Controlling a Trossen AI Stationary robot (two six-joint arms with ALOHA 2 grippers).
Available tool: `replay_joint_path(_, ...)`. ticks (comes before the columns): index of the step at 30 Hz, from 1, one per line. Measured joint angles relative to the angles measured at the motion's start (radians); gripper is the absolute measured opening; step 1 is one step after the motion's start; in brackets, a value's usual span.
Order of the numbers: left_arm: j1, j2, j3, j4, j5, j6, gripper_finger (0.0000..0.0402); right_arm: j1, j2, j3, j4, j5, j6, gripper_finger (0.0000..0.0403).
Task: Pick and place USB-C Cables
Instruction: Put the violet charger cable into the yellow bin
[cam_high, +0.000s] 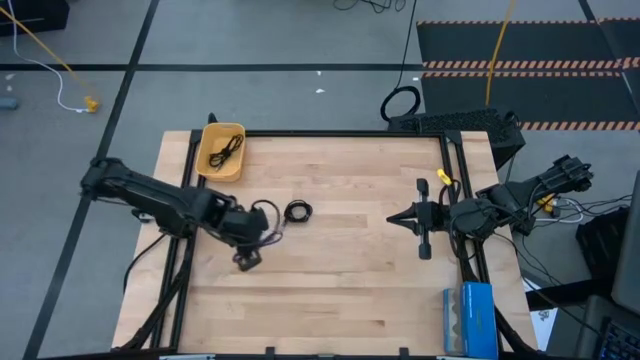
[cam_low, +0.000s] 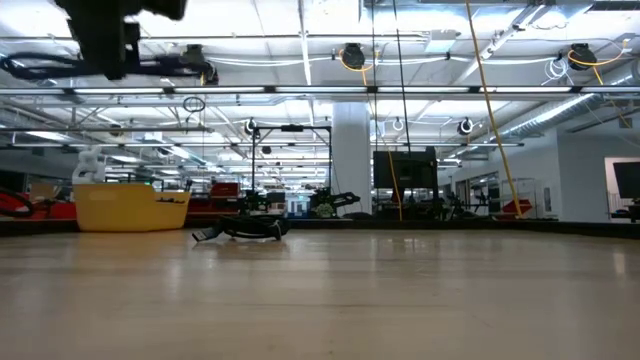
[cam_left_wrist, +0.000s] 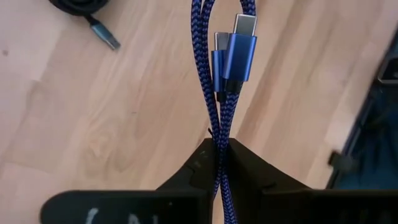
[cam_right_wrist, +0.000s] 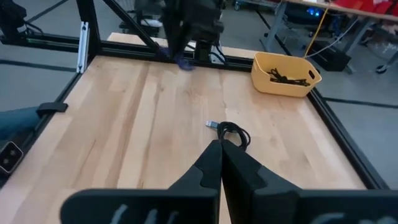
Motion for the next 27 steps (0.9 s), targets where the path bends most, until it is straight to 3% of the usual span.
replay_joint_path(10, 0.001, -0.188, 0.000, -0.061, -0.002, 0.225, 0.0020, 0.000, 0.000, 0.000, 0.028, 0.001, -0.076, 0.0000)
replay_joint_path(18, 0.063, -0.315, 0.001, -0.078, -0.018, 0.367, 0.0032, 0.000, 0.000, 0.000, 0.046, 0.002, -0.096, 0.0000)
replay_joint_path(27, 0.252, -0.255, 0.165, -0.328, -0.101, 0.436, 0.0034, 0.000, 0.000, 0.000, 0.068, 0.002, -0.107, 0.0000)
